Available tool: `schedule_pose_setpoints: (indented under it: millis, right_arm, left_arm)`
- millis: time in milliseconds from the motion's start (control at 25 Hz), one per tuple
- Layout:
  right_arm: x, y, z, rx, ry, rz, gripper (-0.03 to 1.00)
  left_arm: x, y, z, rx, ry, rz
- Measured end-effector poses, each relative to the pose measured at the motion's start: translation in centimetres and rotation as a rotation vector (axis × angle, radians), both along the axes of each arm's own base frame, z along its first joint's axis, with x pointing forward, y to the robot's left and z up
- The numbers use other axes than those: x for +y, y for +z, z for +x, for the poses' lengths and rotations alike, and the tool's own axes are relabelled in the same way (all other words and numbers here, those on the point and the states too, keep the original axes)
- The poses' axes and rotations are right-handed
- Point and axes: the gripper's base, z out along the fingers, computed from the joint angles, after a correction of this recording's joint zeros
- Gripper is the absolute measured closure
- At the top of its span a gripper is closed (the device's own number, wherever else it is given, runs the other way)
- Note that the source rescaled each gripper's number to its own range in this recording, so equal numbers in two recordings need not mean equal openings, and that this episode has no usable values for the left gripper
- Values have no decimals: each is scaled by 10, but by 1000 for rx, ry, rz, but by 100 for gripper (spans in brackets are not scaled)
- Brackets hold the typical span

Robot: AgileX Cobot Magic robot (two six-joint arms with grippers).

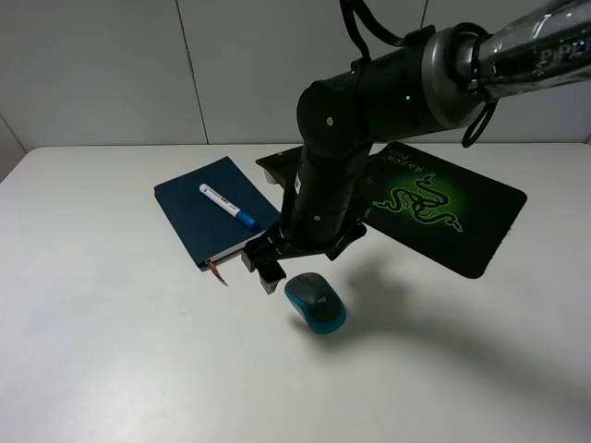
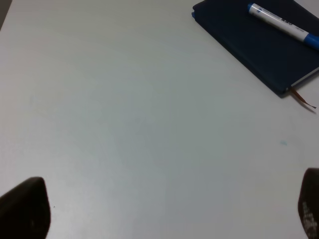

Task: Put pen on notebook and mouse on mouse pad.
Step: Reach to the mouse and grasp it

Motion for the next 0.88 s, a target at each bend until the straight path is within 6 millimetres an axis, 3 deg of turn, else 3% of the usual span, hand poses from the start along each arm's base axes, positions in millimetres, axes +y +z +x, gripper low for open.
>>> schedule_pose_setpoints:
  millis: [320, 880]
  right_arm:
    - [-1, -5, 2, -15, -2, -34, -3]
    - [-4, -42, 1, 49, -2, -119, -3]
  left_arm:
    - [0, 0, 0, 0, 0, 0]
    - [0, 0, 0, 0, 0, 0]
